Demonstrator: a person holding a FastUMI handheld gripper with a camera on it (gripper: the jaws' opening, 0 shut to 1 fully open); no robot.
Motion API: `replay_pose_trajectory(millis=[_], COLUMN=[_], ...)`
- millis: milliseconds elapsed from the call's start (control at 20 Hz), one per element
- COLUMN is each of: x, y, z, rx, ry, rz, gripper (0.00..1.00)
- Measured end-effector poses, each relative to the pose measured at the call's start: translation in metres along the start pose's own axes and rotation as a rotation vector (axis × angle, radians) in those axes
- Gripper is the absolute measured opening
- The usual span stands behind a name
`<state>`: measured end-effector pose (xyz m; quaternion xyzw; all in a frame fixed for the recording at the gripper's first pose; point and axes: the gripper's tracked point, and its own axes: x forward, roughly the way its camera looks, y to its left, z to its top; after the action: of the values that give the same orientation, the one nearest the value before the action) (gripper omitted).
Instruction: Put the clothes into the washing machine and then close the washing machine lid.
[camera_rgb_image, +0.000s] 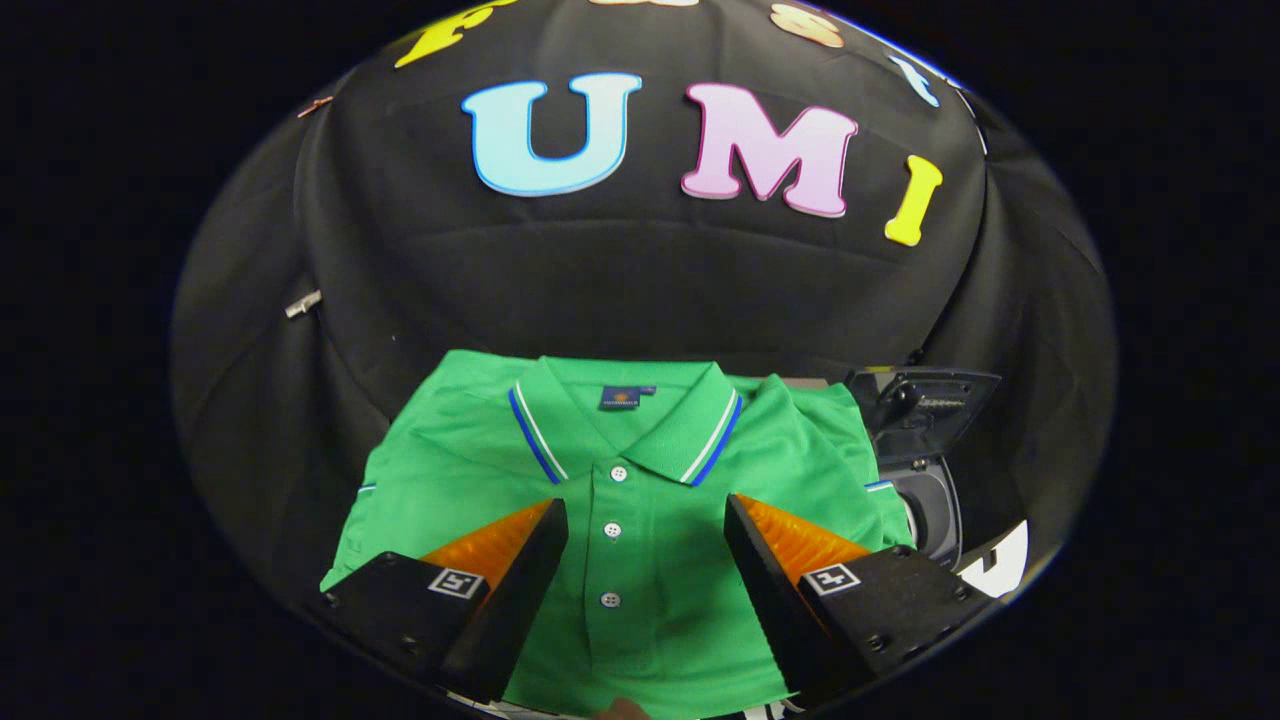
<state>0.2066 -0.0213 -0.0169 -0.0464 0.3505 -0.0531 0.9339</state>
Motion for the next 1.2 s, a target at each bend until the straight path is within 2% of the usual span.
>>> replay_pose_trajectory(millis=[250, 550, 700, 800, 900, 1100, 1200], x=[0.012, 0.018, 0.019, 0.021, 0.019, 0.02, 0.02], y=[0.005, 0.005, 0.001, -0.004, -0.008, -0.012, -0.013], z=[-0.022, -0.024, -0.025, -0.024, -0.021, -0.02, -0.021], rx=[0.005, 0.005, 0.013, 0.03, 0.043, 0.077, 0.074], ry=[0.193, 0.418, 0.477, 0.488, 0.482, 0.47, 0.457], rz=[0.021, 0.009, -0.01, -0.027, -0.047, -0.054, -0.061], gripper=[1.0, 1.0, 0.99, 0.94, 0.77, 0.23, 0.22])
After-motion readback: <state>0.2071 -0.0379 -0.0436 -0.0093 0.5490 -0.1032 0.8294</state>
